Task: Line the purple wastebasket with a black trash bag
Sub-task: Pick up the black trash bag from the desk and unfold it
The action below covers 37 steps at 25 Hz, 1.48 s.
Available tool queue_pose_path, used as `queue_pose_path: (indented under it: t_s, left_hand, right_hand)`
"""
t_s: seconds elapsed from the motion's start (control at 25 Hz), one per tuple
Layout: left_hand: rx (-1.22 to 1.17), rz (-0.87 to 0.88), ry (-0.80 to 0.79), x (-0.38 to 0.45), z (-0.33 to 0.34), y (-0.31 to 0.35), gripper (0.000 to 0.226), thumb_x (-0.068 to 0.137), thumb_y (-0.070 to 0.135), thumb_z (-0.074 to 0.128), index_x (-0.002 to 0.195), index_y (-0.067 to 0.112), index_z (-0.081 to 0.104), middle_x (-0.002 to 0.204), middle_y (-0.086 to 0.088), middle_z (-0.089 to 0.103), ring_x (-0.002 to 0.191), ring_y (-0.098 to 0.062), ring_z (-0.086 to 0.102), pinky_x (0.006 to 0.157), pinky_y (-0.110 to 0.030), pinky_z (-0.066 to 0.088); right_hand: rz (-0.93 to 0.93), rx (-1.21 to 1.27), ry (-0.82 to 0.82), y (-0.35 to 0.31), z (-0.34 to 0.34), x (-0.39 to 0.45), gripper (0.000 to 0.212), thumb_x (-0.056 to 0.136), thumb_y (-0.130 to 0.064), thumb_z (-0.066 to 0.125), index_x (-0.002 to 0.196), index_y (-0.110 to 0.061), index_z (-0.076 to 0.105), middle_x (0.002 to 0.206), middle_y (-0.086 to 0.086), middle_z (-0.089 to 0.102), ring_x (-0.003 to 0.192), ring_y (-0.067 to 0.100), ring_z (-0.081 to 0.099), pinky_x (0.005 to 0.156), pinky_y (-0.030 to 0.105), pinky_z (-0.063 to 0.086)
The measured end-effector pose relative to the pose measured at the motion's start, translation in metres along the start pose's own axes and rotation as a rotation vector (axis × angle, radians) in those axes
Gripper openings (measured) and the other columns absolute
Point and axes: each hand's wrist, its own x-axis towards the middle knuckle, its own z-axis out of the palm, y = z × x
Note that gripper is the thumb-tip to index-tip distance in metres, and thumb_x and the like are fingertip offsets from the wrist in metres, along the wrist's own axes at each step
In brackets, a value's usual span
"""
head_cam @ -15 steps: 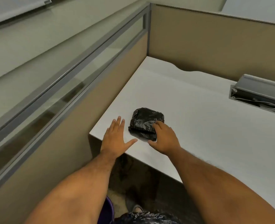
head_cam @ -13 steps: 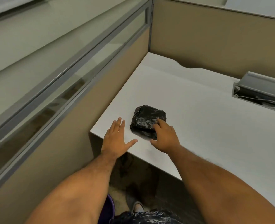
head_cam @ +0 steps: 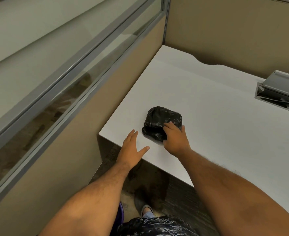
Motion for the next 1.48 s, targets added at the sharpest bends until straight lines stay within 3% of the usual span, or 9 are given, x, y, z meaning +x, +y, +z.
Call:
queue_pose_path:
  t_s: [0.16,0.32,0.48,0.64,0.76,0.88,1.12,1.36,1.48]
  left_hand:
    - [-0.506,-0.158,0.104,0.013,-0.003,0.023,0.066,0.094,0.047,0.074,0.152,0.027,0.051,0.157,0.0,0.049,0.146,-0.019,0.045,0.11,-0.029,0.04]
    - [-0.784,-0.17,0.124,0.021,-0.012,0.052,0.056,0.095,0.043,0.075,0.144,0.023,0.058,0.142,0.0,0.063,0.131,-0.016,0.059,0.097,-0.021,0.047]
    - [-0.878,-0.194,-0.039,0.02,-0.006,0.081,0.071,0.093,0.045,0.075,0.154,0.023,0.048,0.149,0.003,0.056,0.133,-0.017,0.057,0.113,-0.037,0.049]
    - [-0.908,-0.096,-0.067,0.009,0.009,0.102,0.047,0.098,0.031,0.072,0.143,0.022,0.061,0.135,0.002,0.068,0.128,-0.019,0.065,0.108,-0.039,0.056]
    - [-0.942,-0.015,-0.176,0.003,0.015,0.112,0.032,0.098,0.038,0.071,0.125,0.023,0.075,0.124,-0.003,0.077,0.121,-0.022,0.071,0.107,-0.048,0.057]
    - [-1.035,0.015,-0.328,-0.012,0.023,0.127,0.054,0.09,0.058,0.069,0.129,0.021,0.073,0.128,-0.005,0.077,0.12,-0.024,0.073,0.097,-0.042,0.06]
    - [-0.887,0.137,-0.334,-0.045,0.035,0.165,0.029,0.096,-0.001,0.07,0.119,0.017,0.074,0.107,-0.011,0.077,0.101,-0.022,0.076,0.09,-0.038,0.064]
    - [-0.918,0.106,-0.242,-0.09,0.059,0.183,0.01,0.097,0.002,0.07,0.1,0.01,0.076,0.094,-0.006,0.079,0.091,-0.018,0.076,0.081,-0.031,0.063]
    - [-0.94,0.106,-0.242,-0.118,0.076,0.194,0.013,0.098,0.001,0.068,0.099,0.01,0.077,0.096,-0.006,0.079,0.092,-0.019,0.076,0.087,-0.036,0.064]
  right_hand:
    - [0.117,0.377,0.284,-0.003,-0.029,0.003,0.04,0.087,-0.006,0.068,0.124,-0.021,0.075,0.131,-0.002,0.072,0.12,0.019,0.066,0.13,0.058,0.02]
    - [0.288,1.044,0.397,0.002,-0.069,-0.013,0.029,0.086,-0.001,0.075,0.105,-0.022,0.081,0.115,-0.002,0.077,0.1,0.016,0.076,0.096,0.044,0.063]
    - [0.369,1.386,0.445,0.017,-0.089,-0.037,0.029,0.093,0.004,0.069,0.11,-0.015,0.081,0.119,0.01,0.078,0.102,0.028,0.078,0.089,0.045,0.065]
    - [0.432,1.603,0.442,0.037,-0.095,-0.061,0.033,0.095,0.007,0.063,0.116,-0.013,0.078,0.12,0.013,0.079,0.1,0.026,0.077,0.084,0.04,0.064]
    - [0.447,1.667,0.46,0.051,-0.094,-0.079,0.034,0.096,0.008,0.061,0.12,-0.01,0.077,0.117,0.011,0.08,0.099,0.025,0.077,0.077,0.036,0.064]
    - [0.478,1.711,0.499,0.067,-0.089,-0.099,0.035,0.097,0.009,0.059,0.122,-0.008,0.077,0.118,0.011,0.08,0.099,0.025,0.077,0.074,0.033,0.064]
    - [0.491,1.687,0.507,0.091,-0.088,-0.145,0.033,0.099,0.006,0.058,0.121,-0.008,0.078,0.106,0.006,0.082,0.091,0.022,0.075,0.076,0.033,0.061]
    - [0.526,1.326,0.451,0.119,-0.084,-0.201,0.017,0.098,-0.01,0.068,0.099,-0.016,0.083,0.111,0.01,0.079,0.109,0.033,0.074,0.082,0.035,0.058]
    - [0.476,1.047,0.406,0.128,-0.078,-0.232,0.028,0.1,-0.04,0.067,0.109,-0.018,0.081,0.147,0.003,0.059,0.135,0.027,0.058,0.1,0.037,0.047]
